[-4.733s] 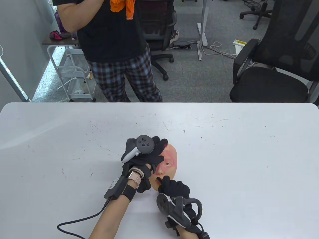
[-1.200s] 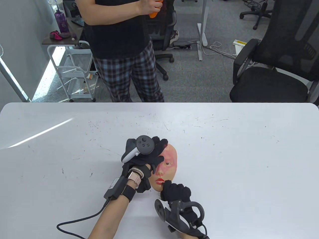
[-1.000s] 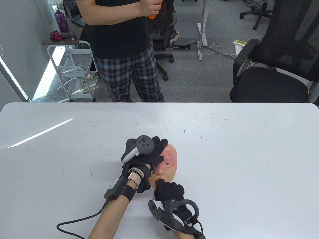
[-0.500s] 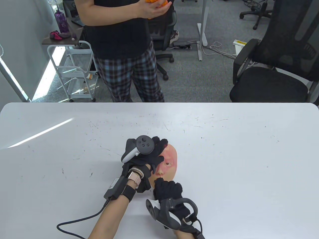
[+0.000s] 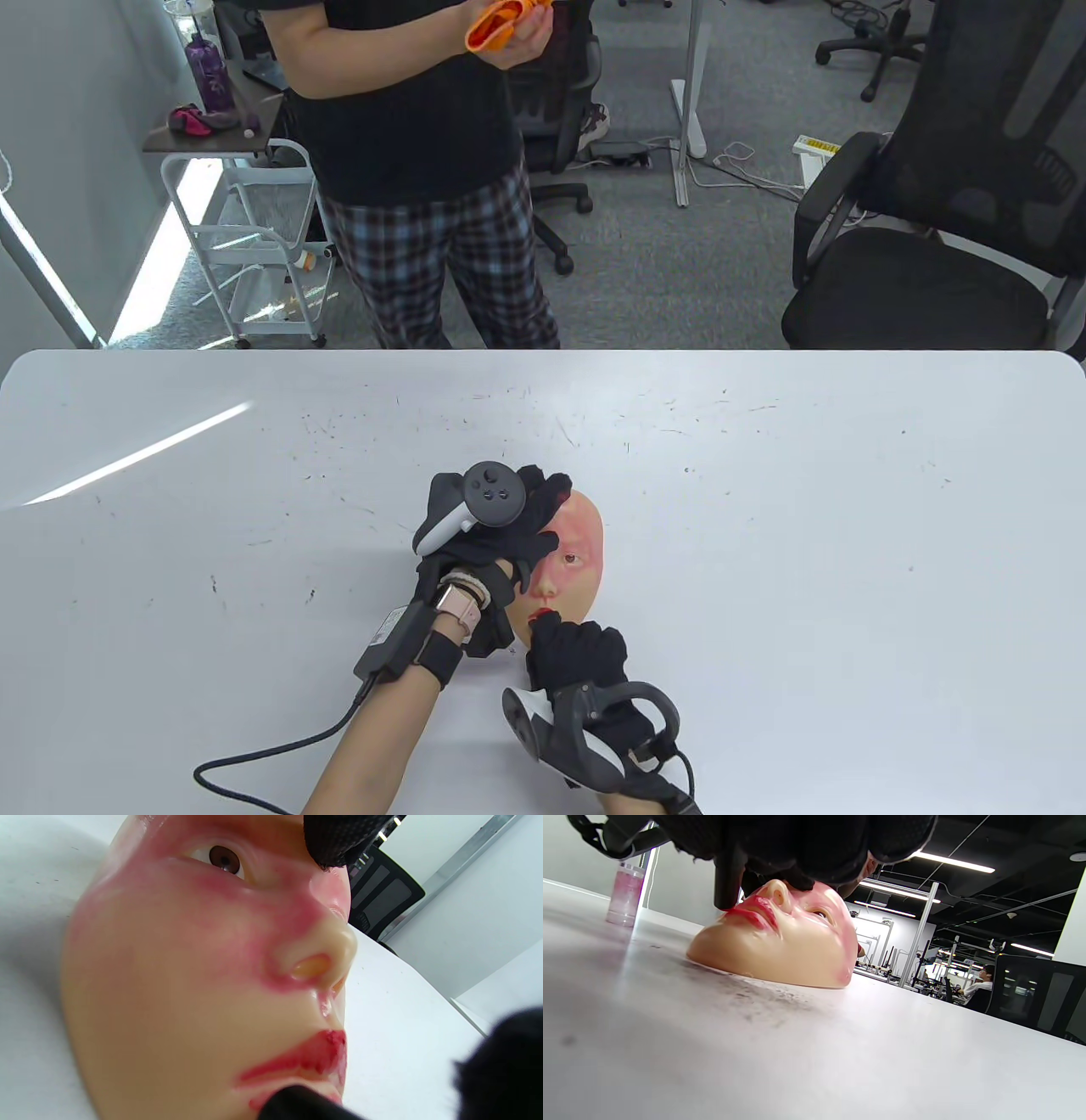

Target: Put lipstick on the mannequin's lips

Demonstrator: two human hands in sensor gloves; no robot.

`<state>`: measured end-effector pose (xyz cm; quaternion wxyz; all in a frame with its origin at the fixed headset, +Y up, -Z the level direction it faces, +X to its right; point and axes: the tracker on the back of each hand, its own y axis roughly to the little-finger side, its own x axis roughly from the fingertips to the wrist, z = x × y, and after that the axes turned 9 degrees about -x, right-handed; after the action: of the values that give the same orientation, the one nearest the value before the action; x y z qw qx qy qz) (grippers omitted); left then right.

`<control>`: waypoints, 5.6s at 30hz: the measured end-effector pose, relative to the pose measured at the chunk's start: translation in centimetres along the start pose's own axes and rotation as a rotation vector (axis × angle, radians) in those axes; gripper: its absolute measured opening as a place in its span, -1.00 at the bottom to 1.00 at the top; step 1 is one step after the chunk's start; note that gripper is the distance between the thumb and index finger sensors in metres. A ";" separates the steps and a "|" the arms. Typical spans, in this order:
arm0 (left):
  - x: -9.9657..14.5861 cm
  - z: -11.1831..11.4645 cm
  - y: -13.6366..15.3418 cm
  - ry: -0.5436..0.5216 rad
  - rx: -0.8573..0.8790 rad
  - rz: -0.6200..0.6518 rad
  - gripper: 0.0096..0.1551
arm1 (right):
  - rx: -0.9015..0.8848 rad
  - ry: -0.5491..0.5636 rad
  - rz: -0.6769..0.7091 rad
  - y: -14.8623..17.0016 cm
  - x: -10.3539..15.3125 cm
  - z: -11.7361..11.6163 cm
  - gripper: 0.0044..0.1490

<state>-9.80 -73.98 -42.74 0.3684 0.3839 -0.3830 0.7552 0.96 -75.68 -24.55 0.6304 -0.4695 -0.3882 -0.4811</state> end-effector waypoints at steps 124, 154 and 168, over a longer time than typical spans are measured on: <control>0.0 0.0 0.0 0.000 0.011 -0.010 -0.11 | -0.300 -0.093 -0.109 4.1 0.4 -0.7 -0.35; 0.0 0.0 0.1 0.003 0.011 -0.007 -0.11 | -0.286 -0.045 -0.150 3.7 0.4 -0.6 -0.35; 0.0 0.0 0.1 0.002 0.009 -0.006 -0.11 | -0.292 -0.069 -0.142 3.8 0.5 -0.7 -0.35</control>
<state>-9.85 -74.07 -42.78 0.3694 0.3859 -0.3780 0.7561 4.77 -76.10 -25.12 0.5064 -0.5436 -0.3678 -0.5592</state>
